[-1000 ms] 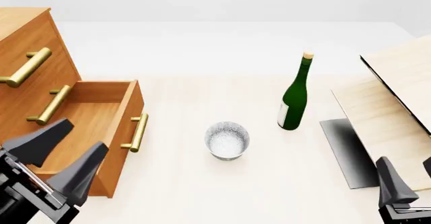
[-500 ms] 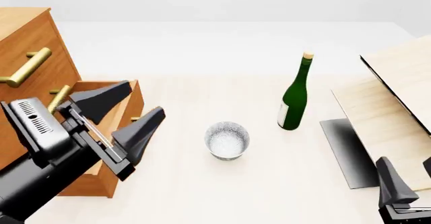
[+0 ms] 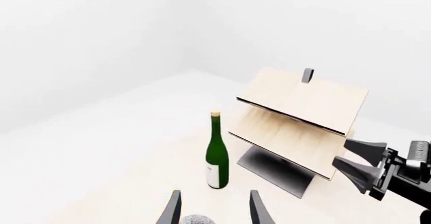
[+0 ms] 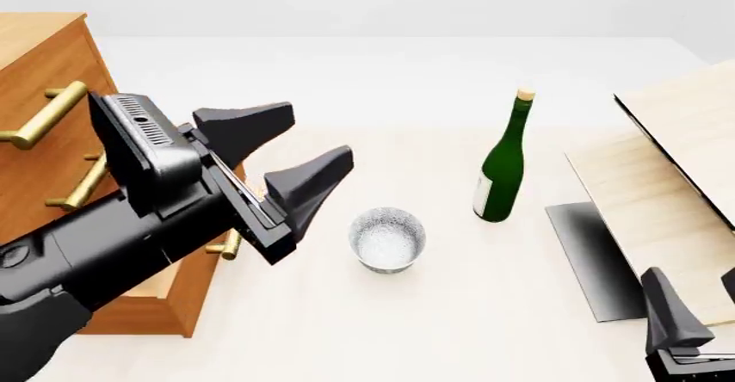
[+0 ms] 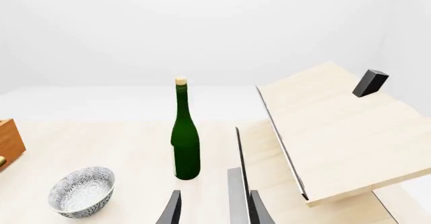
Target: Put the bowl in the bottom drawer of the cabinet.
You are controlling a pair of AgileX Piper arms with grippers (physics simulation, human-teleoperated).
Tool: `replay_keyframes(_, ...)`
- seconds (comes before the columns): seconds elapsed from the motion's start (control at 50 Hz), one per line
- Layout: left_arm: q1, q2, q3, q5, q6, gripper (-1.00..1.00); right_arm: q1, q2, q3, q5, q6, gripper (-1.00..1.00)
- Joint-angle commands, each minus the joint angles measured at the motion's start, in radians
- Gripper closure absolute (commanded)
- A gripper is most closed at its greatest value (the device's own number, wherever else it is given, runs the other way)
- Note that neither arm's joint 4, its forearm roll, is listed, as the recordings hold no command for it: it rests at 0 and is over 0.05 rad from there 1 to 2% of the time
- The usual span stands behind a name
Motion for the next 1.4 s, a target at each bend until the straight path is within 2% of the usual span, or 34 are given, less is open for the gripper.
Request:
replay_keyframes(0.02,-0.053,0.047,-0.116,0.094,-0.046,-1.00,0.000,0.000,0.000,0.000,0.000,-1.00)
replay_keyframes(0.04,-0.027,0.063,-0.135,0.107,-0.082,-1.00,0.000,0.000,0.000,0.000,0.000,-1.00)
replay_keyframes(0.14,-0.028,0.106,-0.193,0.157,-0.065,-1.00,0.000,0.000,0.000,0.000,0.000,-1.00)
replay_keyframes(0.2,-0.034,0.146,-0.231,0.192,-0.092,-1.00,0.000,0.000,0.000,0.000,0.000,-1.00)
replay_keyframes(0.28,-0.034,0.189,-0.277,0.240,-0.070,-1.00,0.000,0.000,0.000,0.000,0.000,-1.00)
replay_keyframes(0.38,-0.025,0.278,-0.334,0.312,-0.093,-1.00,0.000,0.000,0.000,0.000,0.000,-1.00)
replay_keyframes(0.48,-0.017,0.333,-0.389,0.368,-0.076,-1.00,0.000,0.000,0.000,0.000,0.000,-1.00)
replay_keyframes(0.62,-0.009,0.365,-0.414,0.396,-0.067,-1.00,0.000,0.000,0.000,0.000,0.000,-1.00)
replay_keyframes(0.64,-0.004,0.430,-0.449,0.447,-0.052,-1.00,0.000,0.000,0.000,0.000,0.000,-1.00)
replay_keyframes(0.68,0.007,0.454,-0.465,0.464,-0.026,-1.00,0.000,0.000,0.000,0.000,0.000,-1.00)
replay_keyframes(0.88,0.010,0.514,-0.499,0.494,-0.014,-1.00,0.000,0.000,0.000,0.000,0.000,-1.00)
replay_keyframes(0.92,0.017,0.536,-0.508,0.508,0.015,-1.00,0.000,0.000,0.000,0.000,0.000,-1.00)
replay_keyframes(1.4,0.006,0.651,-0.519,0.535,-0.033,-1.00,0.000,0.000,0.000,0.000,0.000,-1.00)
